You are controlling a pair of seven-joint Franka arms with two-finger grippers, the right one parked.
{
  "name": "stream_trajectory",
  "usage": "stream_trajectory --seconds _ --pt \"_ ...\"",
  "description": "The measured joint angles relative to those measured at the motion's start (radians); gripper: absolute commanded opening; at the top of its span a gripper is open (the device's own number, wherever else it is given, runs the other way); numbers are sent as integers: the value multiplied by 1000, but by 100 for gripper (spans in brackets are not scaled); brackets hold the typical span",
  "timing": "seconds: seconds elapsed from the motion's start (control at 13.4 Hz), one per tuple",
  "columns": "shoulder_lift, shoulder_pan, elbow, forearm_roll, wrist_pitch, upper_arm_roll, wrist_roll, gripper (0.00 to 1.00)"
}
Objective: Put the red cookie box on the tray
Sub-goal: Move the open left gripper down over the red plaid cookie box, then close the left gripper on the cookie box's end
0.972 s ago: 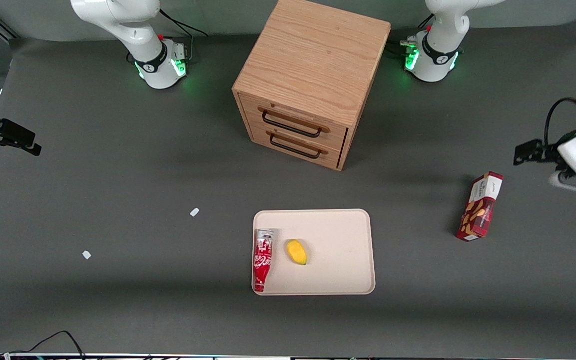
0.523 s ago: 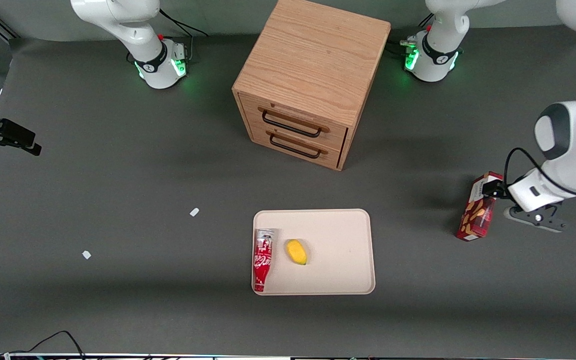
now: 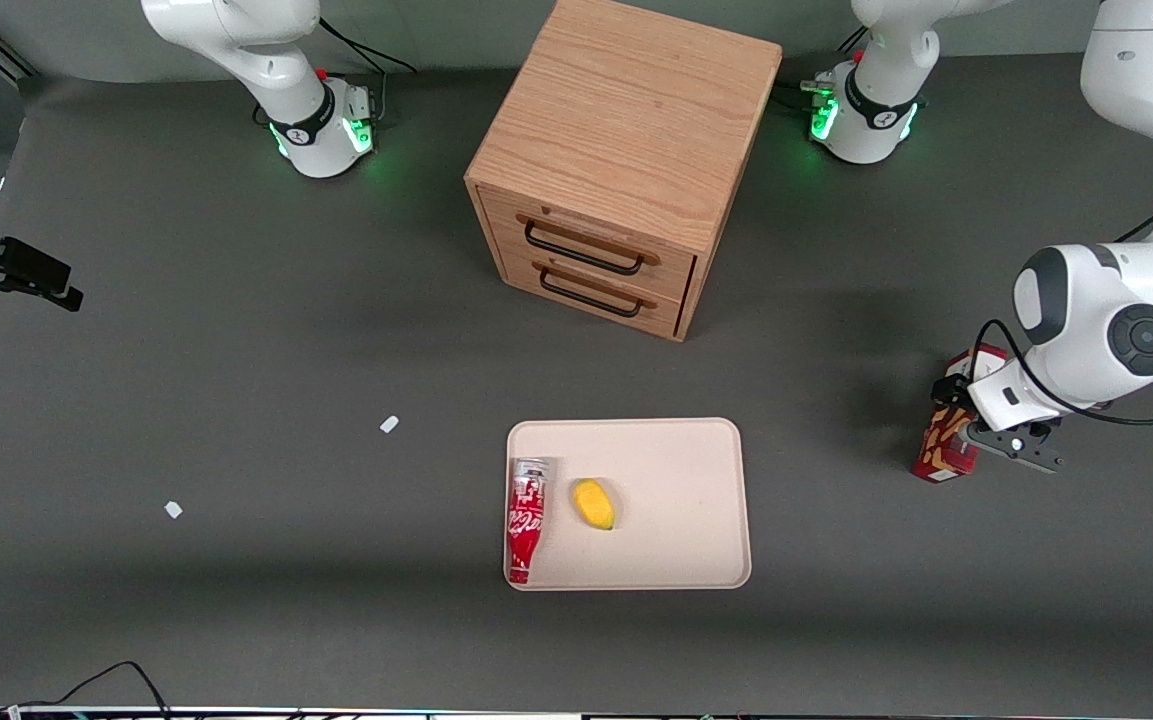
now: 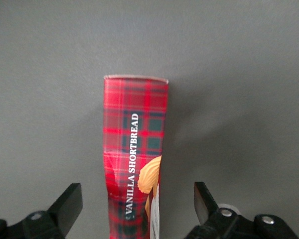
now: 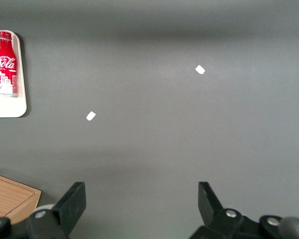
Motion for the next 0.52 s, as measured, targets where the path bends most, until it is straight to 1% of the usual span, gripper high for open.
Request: stream_trajectory --seconds 0.07,0.15,0.22,0.3,0.45,0.52 --pt "10 0 -4 0 9 4 3 97" --pt "19 0 -7 0 14 5 4 80" --pt "26 0 -7 0 15 6 5 56" --pt "30 0 -7 0 15 6 5 38" --pt "31 0 -7 1 15 6 5 6" --pt "31 0 -7 1 15 6 5 0"
